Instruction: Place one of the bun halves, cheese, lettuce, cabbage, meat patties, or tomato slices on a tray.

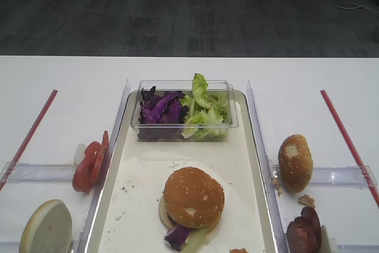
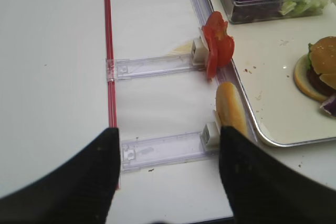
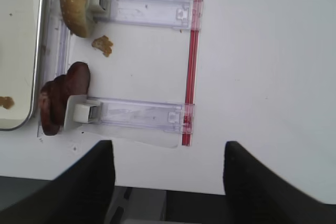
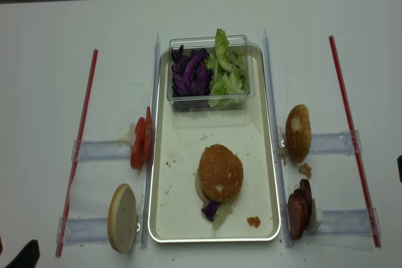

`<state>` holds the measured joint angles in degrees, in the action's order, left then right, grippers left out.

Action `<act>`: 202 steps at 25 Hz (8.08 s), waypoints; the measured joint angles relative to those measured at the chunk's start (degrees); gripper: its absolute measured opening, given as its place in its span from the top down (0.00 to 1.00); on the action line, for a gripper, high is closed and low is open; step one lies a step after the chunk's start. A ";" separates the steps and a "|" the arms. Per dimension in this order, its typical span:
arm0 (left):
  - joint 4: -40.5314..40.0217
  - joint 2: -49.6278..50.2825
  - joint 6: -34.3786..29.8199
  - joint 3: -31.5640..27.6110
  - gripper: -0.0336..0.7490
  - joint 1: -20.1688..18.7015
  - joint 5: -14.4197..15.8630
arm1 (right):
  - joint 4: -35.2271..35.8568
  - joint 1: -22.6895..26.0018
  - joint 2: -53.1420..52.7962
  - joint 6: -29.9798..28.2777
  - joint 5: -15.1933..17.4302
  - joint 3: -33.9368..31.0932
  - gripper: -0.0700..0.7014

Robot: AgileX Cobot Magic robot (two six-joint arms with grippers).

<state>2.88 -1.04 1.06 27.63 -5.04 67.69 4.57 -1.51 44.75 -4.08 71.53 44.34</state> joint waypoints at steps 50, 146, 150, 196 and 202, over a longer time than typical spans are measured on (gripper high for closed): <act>-0.10 0.00 0.00 0.00 0.45 0.00 0.00 | 0.62 0.00 -15.88 0.09 -6.73 -17.47 0.30; -0.56 0.00 0.00 0.00 0.45 0.00 0.00 | 0.62 0.03 -45.63 -0.04 -5.55 -17.47 0.30; -0.56 0.00 0.00 0.00 0.45 0.00 0.00 | 0.62 0.03 -45.63 -0.04 -5.55 -17.47 0.30; -0.56 0.00 0.00 0.00 0.45 0.00 0.00 | 0.62 0.03 -45.63 0.16 -5.55 -17.47 0.30; -0.56 0.00 0.00 0.00 0.45 0.00 0.00 | 0.62 0.03 -45.63 0.16 -5.55 -17.47 0.30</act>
<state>2.32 -1.04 1.06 27.63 -5.04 67.69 5.19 -1.48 -0.88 -3.92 65.98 26.88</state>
